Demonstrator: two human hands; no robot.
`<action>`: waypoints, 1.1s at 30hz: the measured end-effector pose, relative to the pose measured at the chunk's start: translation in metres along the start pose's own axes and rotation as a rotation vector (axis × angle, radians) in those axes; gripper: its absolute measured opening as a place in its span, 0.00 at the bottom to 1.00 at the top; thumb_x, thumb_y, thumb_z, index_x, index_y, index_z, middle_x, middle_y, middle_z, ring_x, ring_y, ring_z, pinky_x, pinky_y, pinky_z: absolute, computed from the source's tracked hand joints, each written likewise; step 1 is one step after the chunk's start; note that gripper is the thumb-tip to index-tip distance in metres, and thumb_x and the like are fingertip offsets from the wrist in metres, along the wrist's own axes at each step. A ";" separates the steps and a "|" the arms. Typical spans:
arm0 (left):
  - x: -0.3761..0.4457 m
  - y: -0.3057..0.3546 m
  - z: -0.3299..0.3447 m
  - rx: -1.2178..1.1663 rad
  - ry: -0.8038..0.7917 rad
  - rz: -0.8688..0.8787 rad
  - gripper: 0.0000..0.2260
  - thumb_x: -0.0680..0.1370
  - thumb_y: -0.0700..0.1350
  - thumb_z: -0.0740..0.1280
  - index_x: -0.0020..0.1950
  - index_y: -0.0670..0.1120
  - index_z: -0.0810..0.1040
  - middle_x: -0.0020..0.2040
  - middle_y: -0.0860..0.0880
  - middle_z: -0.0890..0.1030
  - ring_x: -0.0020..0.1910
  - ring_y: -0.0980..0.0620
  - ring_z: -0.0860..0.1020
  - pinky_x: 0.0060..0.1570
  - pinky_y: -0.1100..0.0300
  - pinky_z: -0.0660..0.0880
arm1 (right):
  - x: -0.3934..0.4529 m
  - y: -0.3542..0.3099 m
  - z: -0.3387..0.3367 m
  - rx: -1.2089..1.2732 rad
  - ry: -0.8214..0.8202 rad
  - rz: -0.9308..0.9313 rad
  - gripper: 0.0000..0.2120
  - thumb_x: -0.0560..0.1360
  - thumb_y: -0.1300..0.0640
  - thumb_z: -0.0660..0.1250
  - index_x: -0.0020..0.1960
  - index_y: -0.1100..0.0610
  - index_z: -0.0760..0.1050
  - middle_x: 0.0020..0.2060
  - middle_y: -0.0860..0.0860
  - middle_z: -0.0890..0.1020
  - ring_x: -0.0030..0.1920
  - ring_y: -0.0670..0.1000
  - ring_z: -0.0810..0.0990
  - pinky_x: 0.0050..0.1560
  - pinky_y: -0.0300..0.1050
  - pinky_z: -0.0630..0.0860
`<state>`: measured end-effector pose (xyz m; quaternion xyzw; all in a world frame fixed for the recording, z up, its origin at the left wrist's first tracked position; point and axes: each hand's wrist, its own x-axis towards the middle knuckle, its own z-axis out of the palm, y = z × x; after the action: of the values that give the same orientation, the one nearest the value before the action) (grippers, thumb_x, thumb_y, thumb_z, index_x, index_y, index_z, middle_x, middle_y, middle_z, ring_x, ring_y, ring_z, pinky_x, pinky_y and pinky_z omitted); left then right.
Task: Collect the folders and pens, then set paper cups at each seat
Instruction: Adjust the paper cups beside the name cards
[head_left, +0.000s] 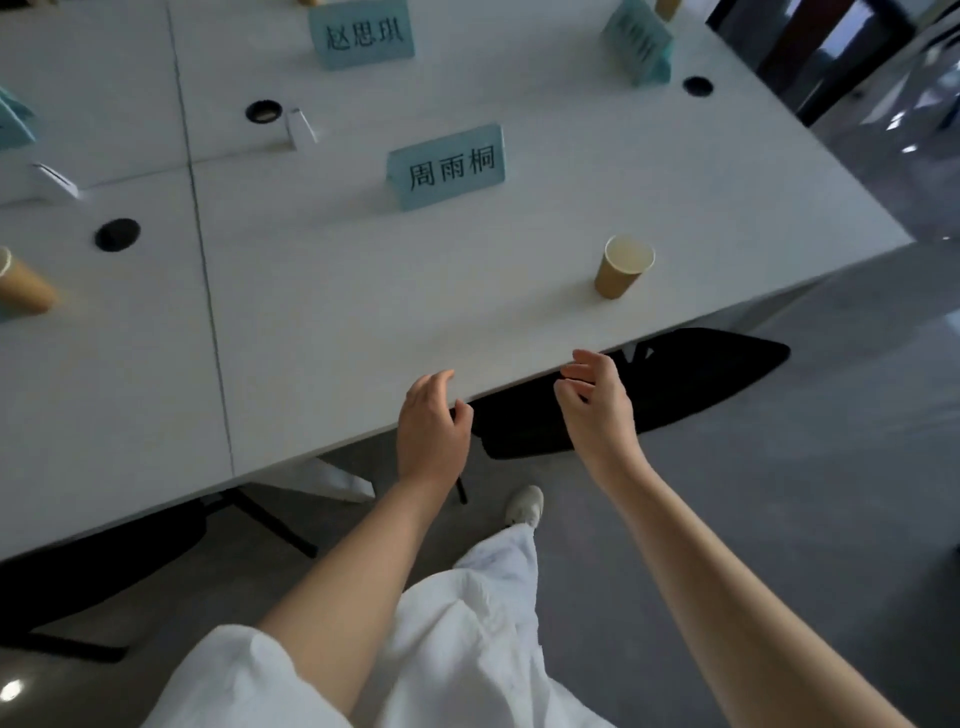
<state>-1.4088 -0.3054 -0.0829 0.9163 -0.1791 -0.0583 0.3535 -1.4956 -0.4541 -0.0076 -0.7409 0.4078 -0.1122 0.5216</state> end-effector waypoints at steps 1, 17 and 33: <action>0.009 0.009 0.012 0.001 -0.002 -0.006 0.17 0.76 0.38 0.65 0.65 0.38 0.75 0.61 0.39 0.78 0.65 0.41 0.73 0.65 0.49 0.69 | 0.017 0.003 -0.008 -0.011 -0.002 0.015 0.19 0.77 0.61 0.62 0.67 0.55 0.66 0.56 0.50 0.77 0.55 0.47 0.77 0.44 0.32 0.70; 0.159 0.092 0.147 0.095 -0.094 -0.213 0.22 0.80 0.45 0.62 0.74 0.43 0.67 0.77 0.42 0.63 0.77 0.39 0.56 0.74 0.45 0.56 | 0.255 0.034 -0.082 -0.334 -0.171 0.087 0.51 0.67 0.53 0.76 0.77 0.55 0.44 0.71 0.55 0.59 0.73 0.54 0.59 0.73 0.53 0.58; 0.165 0.115 0.196 0.324 -0.199 -0.463 0.29 0.81 0.54 0.58 0.80 0.51 0.50 0.81 0.51 0.45 0.78 0.43 0.40 0.74 0.42 0.42 | 0.331 0.037 -0.100 -0.386 -0.475 -0.308 0.36 0.68 0.59 0.75 0.69 0.55 0.59 0.64 0.52 0.70 0.62 0.53 0.70 0.56 0.39 0.64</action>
<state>-1.3342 -0.5678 -0.1485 0.9670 -0.0061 -0.1976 0.1609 -1.3606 -0.7655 -0.0821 -0.8843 0.1718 0.0653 0.4292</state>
